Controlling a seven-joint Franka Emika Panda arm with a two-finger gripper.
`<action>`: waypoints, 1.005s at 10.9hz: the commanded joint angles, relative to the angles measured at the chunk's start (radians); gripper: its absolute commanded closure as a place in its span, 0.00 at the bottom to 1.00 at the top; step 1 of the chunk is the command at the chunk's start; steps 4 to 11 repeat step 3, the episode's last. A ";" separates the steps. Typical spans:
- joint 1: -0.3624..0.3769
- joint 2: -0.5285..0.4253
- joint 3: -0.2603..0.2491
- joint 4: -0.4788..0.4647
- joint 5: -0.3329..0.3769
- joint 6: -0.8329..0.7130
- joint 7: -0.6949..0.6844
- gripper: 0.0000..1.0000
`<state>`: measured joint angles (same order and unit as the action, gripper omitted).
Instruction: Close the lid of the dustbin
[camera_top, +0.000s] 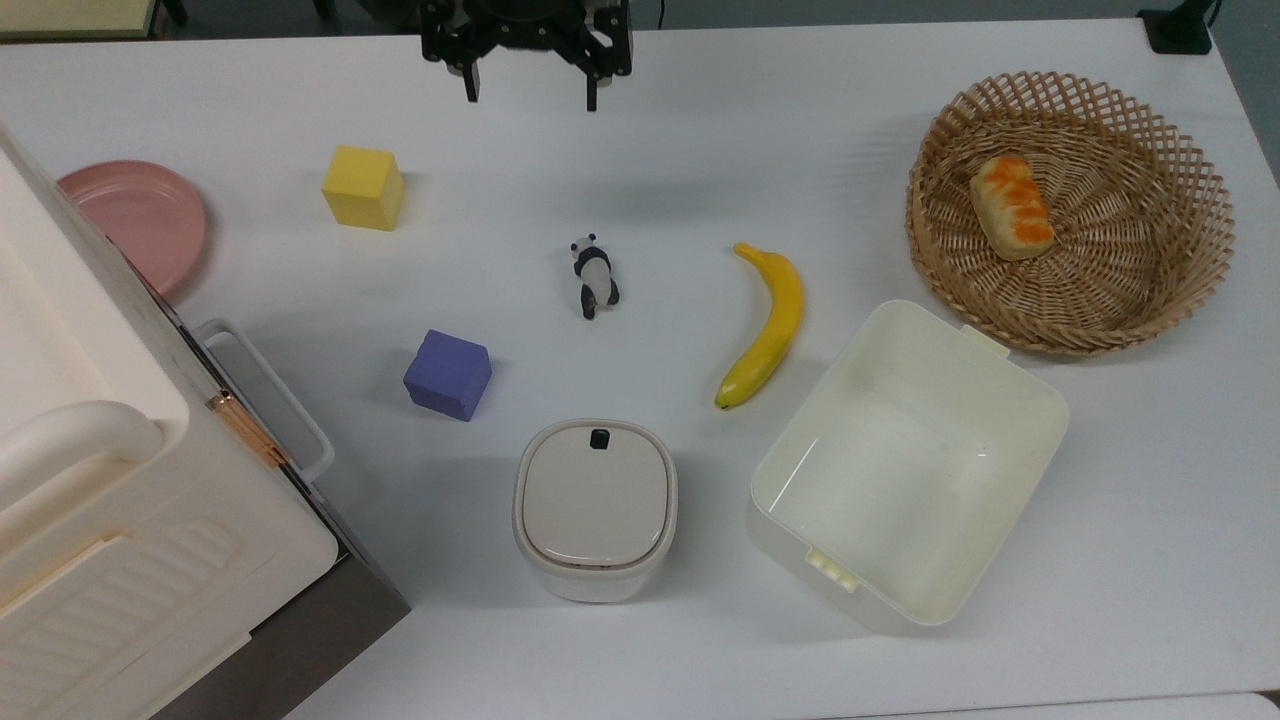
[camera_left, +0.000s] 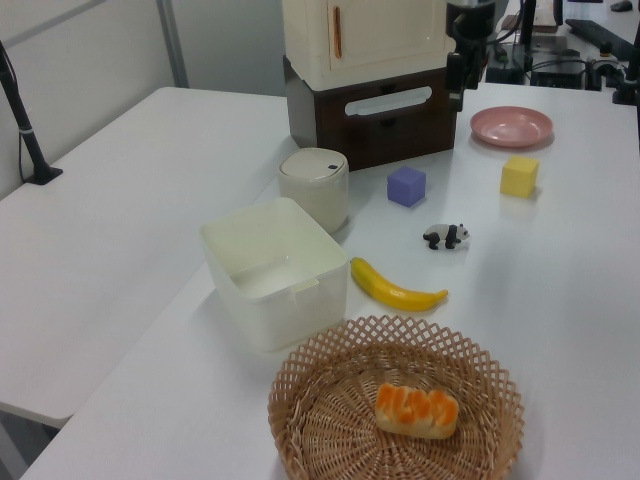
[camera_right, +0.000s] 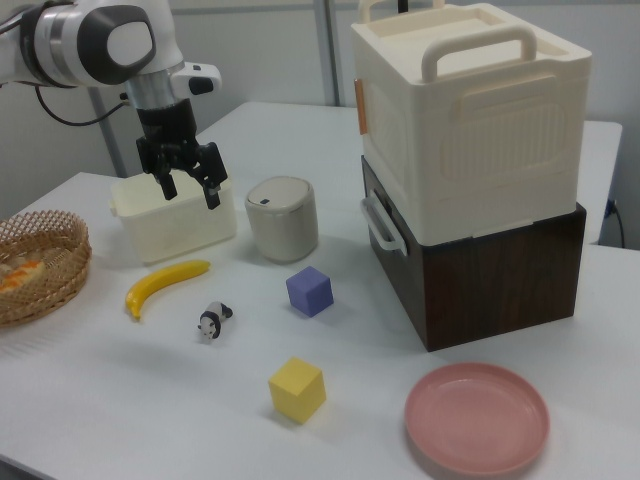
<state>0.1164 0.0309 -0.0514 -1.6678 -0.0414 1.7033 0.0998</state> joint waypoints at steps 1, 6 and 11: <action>-0.017 -0.025 0.015 -0.041 0.018 -0.007 -0.028 0.00; -0.018 -0.023 0.015 -0.038 0.018 -0.007 -0.017 0.00; -0.018 -0.023 0.015 -0.038 0.018 -0.007 -0.017 0.00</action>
